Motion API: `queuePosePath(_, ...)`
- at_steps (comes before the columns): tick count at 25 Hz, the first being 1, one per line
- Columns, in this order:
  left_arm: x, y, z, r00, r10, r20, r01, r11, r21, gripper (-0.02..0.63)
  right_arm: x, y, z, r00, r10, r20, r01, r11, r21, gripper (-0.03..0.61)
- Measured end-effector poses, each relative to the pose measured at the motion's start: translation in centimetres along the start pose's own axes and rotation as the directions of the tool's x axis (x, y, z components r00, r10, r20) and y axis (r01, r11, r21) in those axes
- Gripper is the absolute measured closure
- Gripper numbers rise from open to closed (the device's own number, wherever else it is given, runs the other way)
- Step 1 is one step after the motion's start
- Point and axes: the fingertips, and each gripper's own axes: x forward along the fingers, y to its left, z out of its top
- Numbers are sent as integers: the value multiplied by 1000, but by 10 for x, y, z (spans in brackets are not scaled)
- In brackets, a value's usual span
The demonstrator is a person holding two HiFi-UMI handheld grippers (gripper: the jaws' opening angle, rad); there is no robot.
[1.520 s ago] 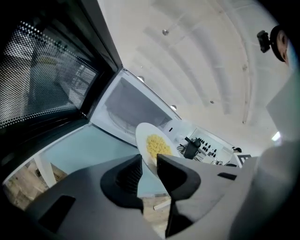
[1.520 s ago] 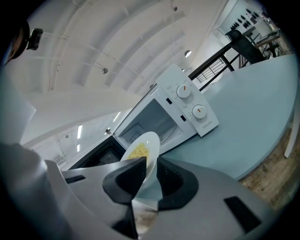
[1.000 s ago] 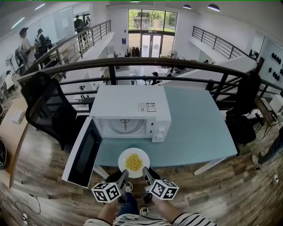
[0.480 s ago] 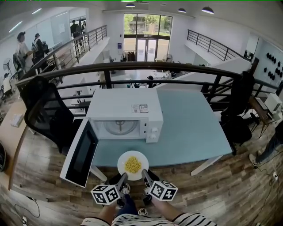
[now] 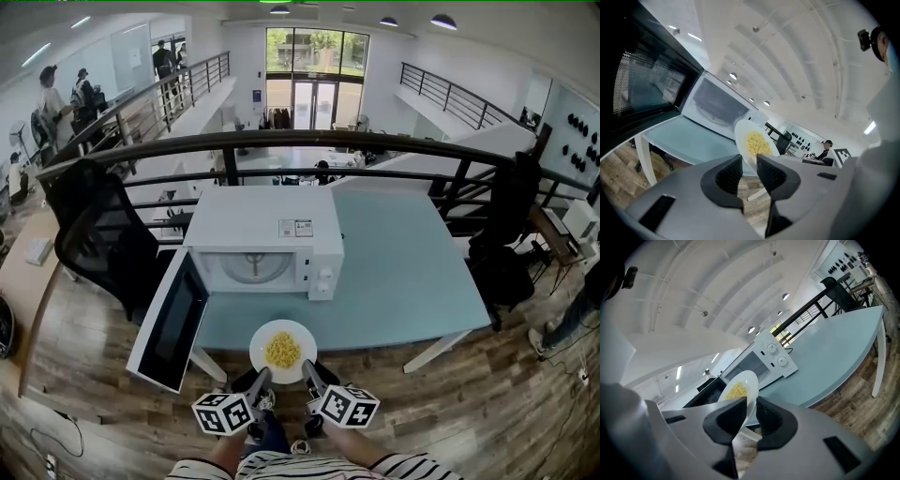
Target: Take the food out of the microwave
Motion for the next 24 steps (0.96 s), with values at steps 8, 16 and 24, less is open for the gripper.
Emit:
queuePosePath(8, -1, -3, -2, 1000, 2, -3, -2, 1000, -2, 508, -3, -2, -1, 1000, 2, -4, -2, 1000, 16, 505)
queuePosePath(16, -5, 1, -2, 1000, 10, 0, -10, 1000, -14, 508, -1, 2, -2, 1000, 8, -11, -8, 1000, 12, 506)
queuePosePath(24, -4, 9, 3, 1000, 15, 6, -15, 1000, -19, 508, 9, 6, -3, 1000, 14, -12, -14, 1000, 11, 508)
